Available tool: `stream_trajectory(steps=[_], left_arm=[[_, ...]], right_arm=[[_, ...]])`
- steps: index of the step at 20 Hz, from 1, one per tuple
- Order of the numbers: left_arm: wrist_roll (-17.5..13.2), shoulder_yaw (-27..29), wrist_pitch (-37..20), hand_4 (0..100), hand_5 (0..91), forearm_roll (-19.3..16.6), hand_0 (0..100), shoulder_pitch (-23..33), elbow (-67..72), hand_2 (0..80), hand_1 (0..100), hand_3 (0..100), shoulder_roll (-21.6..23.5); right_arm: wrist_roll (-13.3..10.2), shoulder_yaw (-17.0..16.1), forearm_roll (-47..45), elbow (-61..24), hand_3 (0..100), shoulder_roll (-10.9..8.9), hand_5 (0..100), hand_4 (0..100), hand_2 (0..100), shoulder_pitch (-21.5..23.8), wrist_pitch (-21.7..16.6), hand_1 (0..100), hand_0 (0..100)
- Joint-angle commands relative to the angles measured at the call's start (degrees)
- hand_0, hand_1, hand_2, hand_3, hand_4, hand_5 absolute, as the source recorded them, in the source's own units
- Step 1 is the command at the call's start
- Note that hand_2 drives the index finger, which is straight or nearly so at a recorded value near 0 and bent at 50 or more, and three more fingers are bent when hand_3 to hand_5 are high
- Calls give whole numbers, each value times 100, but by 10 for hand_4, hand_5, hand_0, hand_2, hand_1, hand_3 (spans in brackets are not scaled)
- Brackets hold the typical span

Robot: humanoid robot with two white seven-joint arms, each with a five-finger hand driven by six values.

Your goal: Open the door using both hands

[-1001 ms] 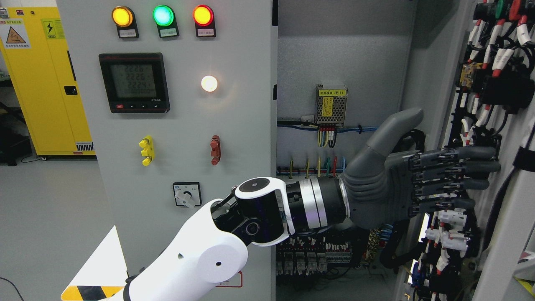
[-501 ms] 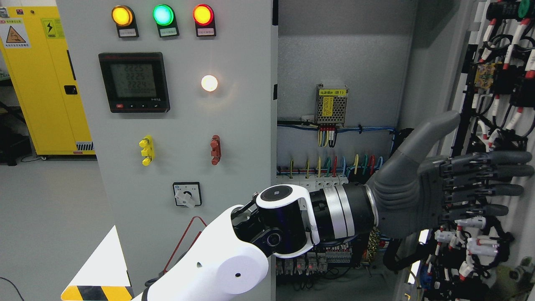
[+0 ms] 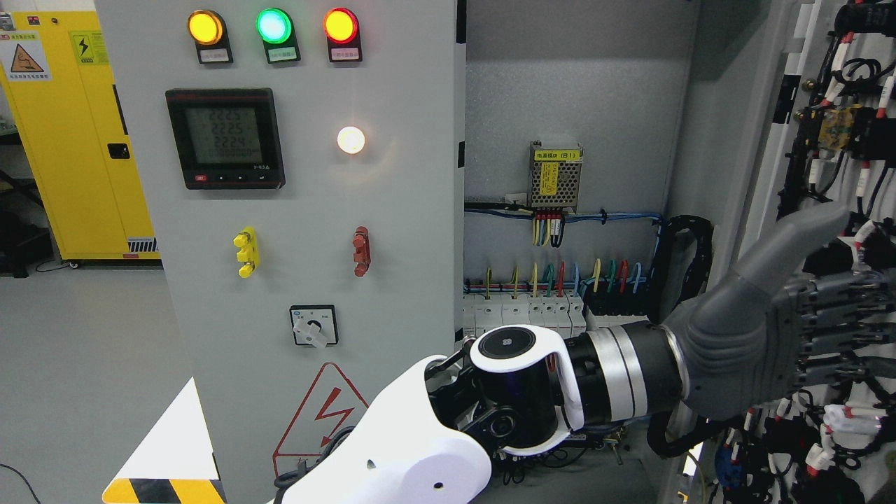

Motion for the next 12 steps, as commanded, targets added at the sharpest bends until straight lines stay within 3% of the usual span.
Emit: stream_trajectory(steps=[1, 12], left_arm=[[4, -287, -38, 0, 0, -101, 0, 2, 100, 0, 0, 0, -391], [22, -393, -249, 0, 0, -250, 0, -16, 311, 0, 0, 0, -391]], right_arm=[[15, -2, -2, 1, 0, 97, 0, 0, 0, 11, 5, 144, 214], [15, -2, -2, -17, 0, 44, 0, 0, 0, 3, 5, 144, 214]])
